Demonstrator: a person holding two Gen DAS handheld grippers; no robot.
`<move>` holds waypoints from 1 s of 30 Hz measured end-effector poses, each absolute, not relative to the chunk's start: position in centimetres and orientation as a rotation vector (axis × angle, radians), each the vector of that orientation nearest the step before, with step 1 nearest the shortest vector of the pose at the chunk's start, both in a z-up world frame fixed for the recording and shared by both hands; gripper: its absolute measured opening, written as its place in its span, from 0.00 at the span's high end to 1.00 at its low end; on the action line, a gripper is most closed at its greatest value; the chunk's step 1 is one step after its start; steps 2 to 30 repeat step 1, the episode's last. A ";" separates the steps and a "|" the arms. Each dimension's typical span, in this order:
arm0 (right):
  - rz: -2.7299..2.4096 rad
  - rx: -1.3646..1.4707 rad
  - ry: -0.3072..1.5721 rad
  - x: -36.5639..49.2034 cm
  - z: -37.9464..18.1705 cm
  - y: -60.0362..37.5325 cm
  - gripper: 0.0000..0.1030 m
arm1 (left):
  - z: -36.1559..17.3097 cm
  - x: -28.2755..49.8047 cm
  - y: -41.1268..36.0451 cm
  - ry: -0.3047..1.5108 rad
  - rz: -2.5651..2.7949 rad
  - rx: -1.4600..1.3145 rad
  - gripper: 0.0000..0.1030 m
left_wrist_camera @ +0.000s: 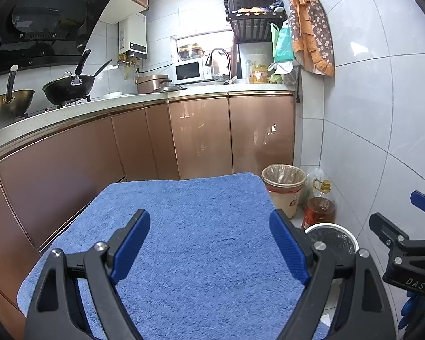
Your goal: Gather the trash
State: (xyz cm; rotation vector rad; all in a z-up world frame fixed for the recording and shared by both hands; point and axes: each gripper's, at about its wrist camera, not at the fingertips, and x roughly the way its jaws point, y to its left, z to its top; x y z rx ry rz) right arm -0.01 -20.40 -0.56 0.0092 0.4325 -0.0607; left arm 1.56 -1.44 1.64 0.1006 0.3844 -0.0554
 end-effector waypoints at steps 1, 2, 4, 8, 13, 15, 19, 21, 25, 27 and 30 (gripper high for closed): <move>-0.061 0.009 0.432 0.0 -0.6 -20.4 0.00 | 1.7 1.5 -1.4 0.384 -0.058 0.097 0.17; -0.061 0.009 0.432 0.0 -0.6 -20.4 0.00 | 1.7 1.5 -1.4 0.384 -0.058 0.097 0.17; -0.061 0.009 0.432 0.0 -0.6 -20.4 0.00 | 1.7 1.5 -1.4 0.384 -0.058 0.097 0.17; -0.061 0.009 0.432 0.0 -0.6 -20.4 0.00 | 1.7 1.5 -1.4 0.384 -0.058 0.097 0.17; -0.061 0.009 0.432 0.0 -0.6 -20.4 0.00 | 1.7 1.5 -1.4 0.384 -0.058 0.097 0.17; -0.061 0.009 0.432 0.0 -0.6 -20.4 0.00 | 1.7 1.5 -1.4 0.384 -0.058 0.097 0.17; -0.061 0.009 0.432 0.0 -0.6 -20.4 0.00 | 1.7 1.5 -1.4 0.384 -0.058 0.097 0.17; -0.061 0.009 0.432 0.0 -0.6 -20.4 0.00 | 1.7 1.5 -1.4 0.384 -0.058 0.097 0.17; -0.061 0.009 0.432 0.0 -0.6 -20.4 0.00 | 1.7 1.5 -1.4 0.384 -0.058 0.097 0.17; -0.061 0.009 0.432 0.0 -0.6 -20.4 0.00 | 1.7 1.5 -1.4 0.384 -0.058 0.097 0.17; -0.061 0.009 0.432 0.0 -0.6 -20.4 0.00 | 1.7 1.5 -1.4 0.384 -0.058 0.097 0.17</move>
